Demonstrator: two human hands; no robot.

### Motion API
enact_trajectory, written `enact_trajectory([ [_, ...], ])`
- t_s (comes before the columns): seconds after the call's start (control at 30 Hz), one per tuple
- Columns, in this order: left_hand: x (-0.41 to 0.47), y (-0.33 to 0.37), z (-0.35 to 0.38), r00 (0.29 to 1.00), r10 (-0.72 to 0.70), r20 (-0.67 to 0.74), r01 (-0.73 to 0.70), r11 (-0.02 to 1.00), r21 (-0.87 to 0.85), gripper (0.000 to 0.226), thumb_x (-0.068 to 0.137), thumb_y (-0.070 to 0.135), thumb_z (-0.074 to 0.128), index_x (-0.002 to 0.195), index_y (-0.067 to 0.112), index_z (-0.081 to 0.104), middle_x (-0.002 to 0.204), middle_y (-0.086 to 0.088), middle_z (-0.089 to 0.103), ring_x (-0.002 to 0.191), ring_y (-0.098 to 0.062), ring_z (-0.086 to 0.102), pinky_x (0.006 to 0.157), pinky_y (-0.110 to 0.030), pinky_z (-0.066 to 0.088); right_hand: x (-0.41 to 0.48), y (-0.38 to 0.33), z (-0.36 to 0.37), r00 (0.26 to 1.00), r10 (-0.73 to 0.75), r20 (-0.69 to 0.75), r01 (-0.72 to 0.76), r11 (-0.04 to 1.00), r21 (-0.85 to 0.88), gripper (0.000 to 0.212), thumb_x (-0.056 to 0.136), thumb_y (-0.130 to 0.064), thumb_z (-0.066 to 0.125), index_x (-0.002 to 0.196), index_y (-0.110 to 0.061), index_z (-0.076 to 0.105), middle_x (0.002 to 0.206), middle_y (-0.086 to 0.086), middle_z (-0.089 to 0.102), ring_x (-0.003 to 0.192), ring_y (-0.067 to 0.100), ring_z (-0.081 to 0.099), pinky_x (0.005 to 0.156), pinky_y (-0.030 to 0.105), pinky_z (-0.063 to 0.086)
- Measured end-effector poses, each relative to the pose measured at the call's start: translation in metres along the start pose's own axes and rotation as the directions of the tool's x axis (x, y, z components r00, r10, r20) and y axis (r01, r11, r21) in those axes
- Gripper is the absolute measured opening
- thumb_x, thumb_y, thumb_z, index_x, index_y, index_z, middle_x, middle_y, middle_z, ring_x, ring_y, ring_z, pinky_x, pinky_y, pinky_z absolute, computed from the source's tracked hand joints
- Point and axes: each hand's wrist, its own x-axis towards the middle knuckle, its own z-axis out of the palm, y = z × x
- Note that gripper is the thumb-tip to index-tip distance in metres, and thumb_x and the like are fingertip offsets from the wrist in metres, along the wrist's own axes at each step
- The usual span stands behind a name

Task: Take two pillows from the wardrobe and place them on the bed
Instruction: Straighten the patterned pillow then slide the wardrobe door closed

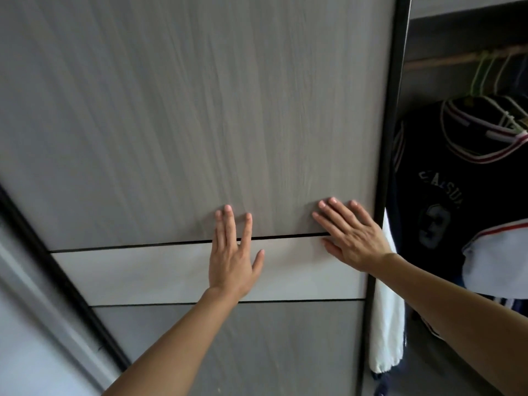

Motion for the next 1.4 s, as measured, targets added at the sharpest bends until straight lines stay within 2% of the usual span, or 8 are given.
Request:
enact_trajectory([
  [0.27,0.001,0.027,-0.002,0.983,0.182,0.018,-0.182,0.983,0.025,0.077,0.078,0.035,0.063,0.145,0.015,0.032,0.157,-0.023,0.008,0.144,-0.044,0.003,0.115,-0.053,0.025,-0.032,0.04,-0.008,0.999,0.031,0.041,-0.027,0.996,-0.086,0.065,0.095,-0.048,0.041,0.151,-0.021,0.022,0.161,0.002,0.011,0.148,0.021,0.015,0.119,0.046,0.014],
  [0.4,0.007,0.047,0.001,0.947,0.321,0.02,-0.322,0.945,0.066,0.075,0.076,0.033,0.062,0.143,0.015,0.036,0.157,-0.02,0.014,0.144,-0.045,0.007,0.115,-0.055,0.022,-0.057,0.067,-0.015,0.991,0.103,0.087,-0.091,0.988,-0.125,0.067,0.094,-0.05,0.04,0.151,-0.022,0.019,0.162,0.0,0.005,0.148,0.022,0.012,0.119,0.05,0.014],
  [0.53,0.015,0.074,0.005,0.909,0.415,0.04,-0.417,0.905,0.084,0.071,0.075,0.027,0.06,0.142,0.014,0.038,0.157,-0.019,0.016,0.144,-0.045,0.008,0.114,-0.056,0.025,-0.081,0.091,-0.027,0.967,0.197,0.161,-0.172,0.972,-0.159,0.065,0.095,-0.047,0.038,0.152,-0.021,0.018,0.161,0.003,0.008,0.148,0.025,0.011,0.117,0.056,0.014],
  [0.7,0.026,0.121,0.011,0.854,0.518,0.045,-0.52,0.846,0.122,0.065,0.074,0.023,0.06,0.137,0.014,0.046,0.157,-0.018,0.016,0.143,-0.046,0.01,0.114,-0.06,0.021,-0.117,0.128,-0.041,0.902,0.329,0.28,-0.285,0.94,-0.186,0.065,0.095,-0.046,0.03,0.153,-0.023,0.01,0.162,0.002,-0.001,0.149,0.027,0.003,0.116,0.06,0.011],
  [0.83,0.036,0.165,0.017,0.813,0.582,0.014,-0.578,0.804,0.138,0.062,0.074,0.021,0.056,0.135,0.016,0.049,0.157,-0.017,0.019,0.143,-0.046,0.012,0.114,-0.059,0.021,-0.147,0.16,-0.047,0.825,0.445,0.348,-0.408,0.895,-0.178,0.064,0.095,-0.046,0.023,0.152,-0.025,0.002,0.161,0.002,-0.009,0.149,0.028,-0.002,0.112,0.063,0.017],
  [1.07,0.054,0.251,0.04,0.738,0.659,-0.148,-0.642,0.752,0.151,0.058,0.075,0.016,0.054,0.133,0.015,0.05,0.155,-0.016,0.024,0.142,-0.045,0.015,0.116,-0.058,0.018,-0.202,0.222,-0.058,0.727,0.571,0.382,-0.573,0.811,-0.121,0.062,0.097,-0.046,0.025,0.152,-0.028,0.003,0.162,0.002,-0.008,0.149,0.028,-0.002,0.111,0.057,0.027],
  [1.2,0.068,0.3,0.056,0.672,0.698,-0.248,-0.687,0.712,0.145,0.058,0.078,0.015,0.05,0.136,0.017,0.047,0.155,-0.011,0.024,0.144,-0.039,0.015,0.119,-0.05,0.01,-0.233,0.26,-0.065,0.69,0.613,0.385,-0.626,0.772,-0.109,0.062,0.098,-0.046,0.027,0.152,-0.027,0.005,0.162,0.004,-0.007,0.149,0.028,-0.002,0.112,0.054,0.027],
  [1.4,0.085,0.378,0.07,0.637,0.711,-0.298,-0.718,0.688,0.108,0.062,0.075,0.019,0.055,0.136,0.018,0.047,0.154,-0.01,0.027,0.144,-0.035,0.018,0.12,-0.046,0.007,-0.271,0.316,-0.072,0.637,0.673,0.376,-0.685,0.718,-0.125,0.064,0.098,-0.047,0.029,0.152,-0.027,-0.001,0.161,0.007,-0.003,0.149,0.026,-0.006,0.11,0.052,0.032],
])
